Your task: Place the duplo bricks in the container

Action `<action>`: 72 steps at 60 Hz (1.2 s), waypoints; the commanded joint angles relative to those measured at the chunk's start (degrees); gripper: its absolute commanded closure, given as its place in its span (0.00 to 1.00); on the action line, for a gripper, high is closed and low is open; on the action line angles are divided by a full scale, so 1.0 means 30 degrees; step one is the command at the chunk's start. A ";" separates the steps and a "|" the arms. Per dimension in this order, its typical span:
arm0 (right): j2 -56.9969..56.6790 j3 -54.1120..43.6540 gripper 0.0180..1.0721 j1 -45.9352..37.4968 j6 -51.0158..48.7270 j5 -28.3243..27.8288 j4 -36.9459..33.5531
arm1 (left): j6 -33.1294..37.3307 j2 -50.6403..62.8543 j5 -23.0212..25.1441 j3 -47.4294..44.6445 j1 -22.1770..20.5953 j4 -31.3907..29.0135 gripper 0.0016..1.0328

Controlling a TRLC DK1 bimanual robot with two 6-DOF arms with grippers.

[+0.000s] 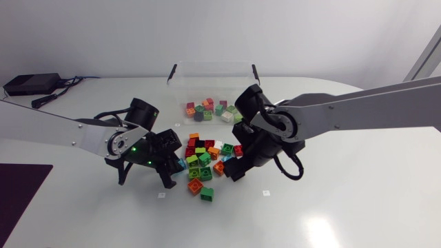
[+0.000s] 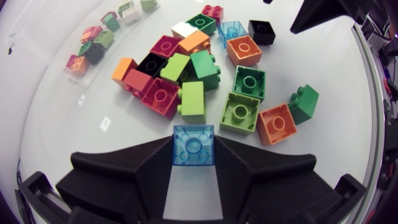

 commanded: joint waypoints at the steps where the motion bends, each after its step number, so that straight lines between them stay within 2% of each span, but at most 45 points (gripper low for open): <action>1: 0.0985 0.0309 0.14 0.0088 -0.0264 0.0145 -0.0221 | 0.0190 -0.1244 -0.0039 -0.0300 0.0171 -0.0528 0.72; 9: 0.1952 0.0778 0.14 0.0000 -0.0352 0.0350 -0.0046 | 0.0219 -0.2767 -0.0039 -0.0065 0.0494 -0.1349 0.72; 14: 0.2509 0.1012 0.20 -0.0117 -0.0498 0.0497 0.0160 | 0.0131 -0.3529 -0.0039 0.0286 0.0582 -0.1700 0.72; 21: 0.3094 0.1510 0.20 -0.0146 -0.0615 0.0731 0.0277 | -0.0045 -0.4496 -0.0010 0.0813 0.0582 -0.2022 0.72; 26: 0.3475 0.1862 0.27 -0.0146 -0.0645 0.0878 0.0335 | -0.0455 -0.4847 -0.0010 0.1194 0.0582 -0.2052 0.72; 33: 0.3973 0.2301 0.28 -0.0263 -0.0703 0.1054 0.0335 | -0.0894 -0.5111 0.0020 0.1868 0.0582 -0.2140 0.72; 43: 0.4559 0.2741 0.44 -0.0322 -0.0674 0.1083 0.0365 | -0.1744 -0.5140 0.0049 0.2952 0.0582 -0.1993 0.72; 62: 0.4237 0.2272 0.73 -0.0380 -0.0762 0.1112 0.0365 | -0.3678 -0.3470 0.0049 0.5296 0.0552 -0.0440 0.72; 72: 0.2889 0.1950 0.74 -0.0791 -0.1025 0.1112 -0.0133 | -0.4615 -0.2211 0.0049 0.6878 0.0582 0.0321 0.72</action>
